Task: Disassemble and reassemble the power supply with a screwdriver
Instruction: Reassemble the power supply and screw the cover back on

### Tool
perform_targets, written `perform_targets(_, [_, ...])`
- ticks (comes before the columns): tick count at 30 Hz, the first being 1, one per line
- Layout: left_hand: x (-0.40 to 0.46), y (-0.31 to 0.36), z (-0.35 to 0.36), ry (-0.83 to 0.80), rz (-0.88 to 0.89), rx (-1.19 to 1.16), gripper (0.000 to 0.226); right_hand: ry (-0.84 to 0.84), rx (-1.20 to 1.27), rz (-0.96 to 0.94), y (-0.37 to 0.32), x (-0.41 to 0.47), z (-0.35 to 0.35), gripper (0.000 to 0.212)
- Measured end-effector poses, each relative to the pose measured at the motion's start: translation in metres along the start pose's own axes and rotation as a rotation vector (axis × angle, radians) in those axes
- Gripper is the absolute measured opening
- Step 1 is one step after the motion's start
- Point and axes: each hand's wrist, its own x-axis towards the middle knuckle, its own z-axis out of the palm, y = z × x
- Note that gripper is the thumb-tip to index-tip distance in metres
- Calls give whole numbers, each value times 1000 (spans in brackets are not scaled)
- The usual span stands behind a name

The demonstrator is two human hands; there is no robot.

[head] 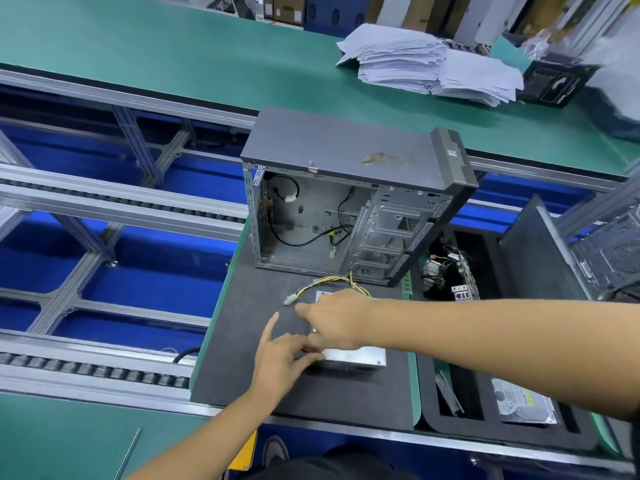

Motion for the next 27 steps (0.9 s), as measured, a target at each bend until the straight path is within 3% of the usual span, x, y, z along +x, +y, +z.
perform_targets(4, [1, -6, -2, -56, -2, 1, 29, -101, -41, 0, -1, 9, -12, 44])
perform_targets(8, [0, -7, -5, -89, -47, -52, 32, -136, -102, -159, 1, 4, -19, 17])
perform_targets(11, [-5, -9, -7, -105, -52, -123, 26, -141, -156, -247, 3, 2, -19, 9])
perform_targets(22, [-6, -2, -9, -56, -41, -23, 26, -159, -385, -479, 11, 1, -22, 33])
perform_targets(27, [-6, 3, -11, -105, -112, -79, 24, -125, -267, -361, 10, -1, -14, 13])
